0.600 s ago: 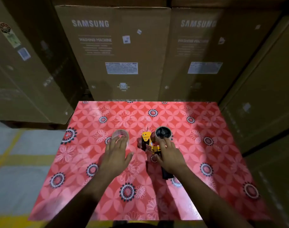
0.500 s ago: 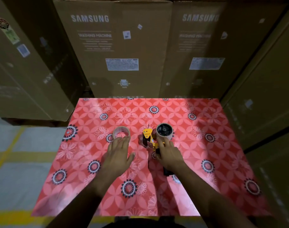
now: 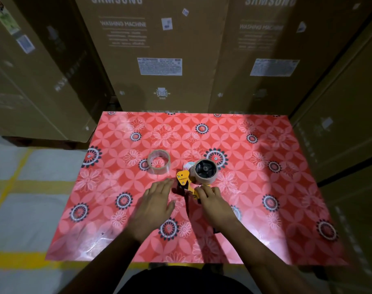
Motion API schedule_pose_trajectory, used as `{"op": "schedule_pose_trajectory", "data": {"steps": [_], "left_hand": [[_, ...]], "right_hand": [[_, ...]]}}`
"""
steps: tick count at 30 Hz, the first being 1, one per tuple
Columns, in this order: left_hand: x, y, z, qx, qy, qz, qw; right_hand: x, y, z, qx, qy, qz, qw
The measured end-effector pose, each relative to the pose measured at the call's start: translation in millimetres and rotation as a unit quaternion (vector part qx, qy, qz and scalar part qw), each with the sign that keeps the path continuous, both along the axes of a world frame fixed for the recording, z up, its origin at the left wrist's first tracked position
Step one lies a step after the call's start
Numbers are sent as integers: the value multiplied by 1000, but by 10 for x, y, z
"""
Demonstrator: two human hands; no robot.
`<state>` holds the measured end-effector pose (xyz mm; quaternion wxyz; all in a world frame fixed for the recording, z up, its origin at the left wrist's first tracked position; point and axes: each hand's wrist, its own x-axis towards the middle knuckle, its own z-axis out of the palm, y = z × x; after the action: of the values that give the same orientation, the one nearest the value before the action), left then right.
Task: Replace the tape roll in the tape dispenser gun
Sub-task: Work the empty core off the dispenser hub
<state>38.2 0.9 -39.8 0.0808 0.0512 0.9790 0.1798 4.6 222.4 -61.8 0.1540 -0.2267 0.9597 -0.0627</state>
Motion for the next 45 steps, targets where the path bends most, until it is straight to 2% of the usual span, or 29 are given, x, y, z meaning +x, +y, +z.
{"op": "schedule_pose_trajectory", "data": {"steps": [5, 10, 13, 15, 17, 21, 25, 31, 34, 41, 45], "left_hand": [[144, 39, -107, -4, 10, -37, 999], [205, 72, -143, -7, 34, -33, 999], [135, 99, -119, -3, 52, -29, 998], [24, 126, -97, 12, 48, -16, 999], [-136, 170, -87, 25, 43, -7, 999], [-526, 335, -13, 16, 17, -9, 1000], [-869, 471, 46, 8, -78, 66, 995], [-1182, 670, 81, 3, -109, 116, 987], [-1229, 711, 26, -32, -137, 128, 982], [-1126, 836, 38, -132, -65, 117, 982], [-1092, 876, 25, -132, -42, 143, 980]], "right_hand": [[175, 49, 36, -8, -5, 29, 1000], [143, 163, 58, -31, -24, 55, 998], [67, 218, 114, -90, -57, 38, 994], [16, 223, 195, -155, -61, -12, 986], [-60, 205, 246, -217, -44, -110, 969], [-337, 136, 232, -253, -58, -252, 932], [-623, 59, 184, -208, -108, -281, 931], [-904, -54, 169, -152, -149, -331, 919], [-960, -101, 180, -132, -149, -358, 912], [-968, -181, 230, -110, -128, -387, 906], [-932, -193, 273, -103, -101, -394, 908]]}}
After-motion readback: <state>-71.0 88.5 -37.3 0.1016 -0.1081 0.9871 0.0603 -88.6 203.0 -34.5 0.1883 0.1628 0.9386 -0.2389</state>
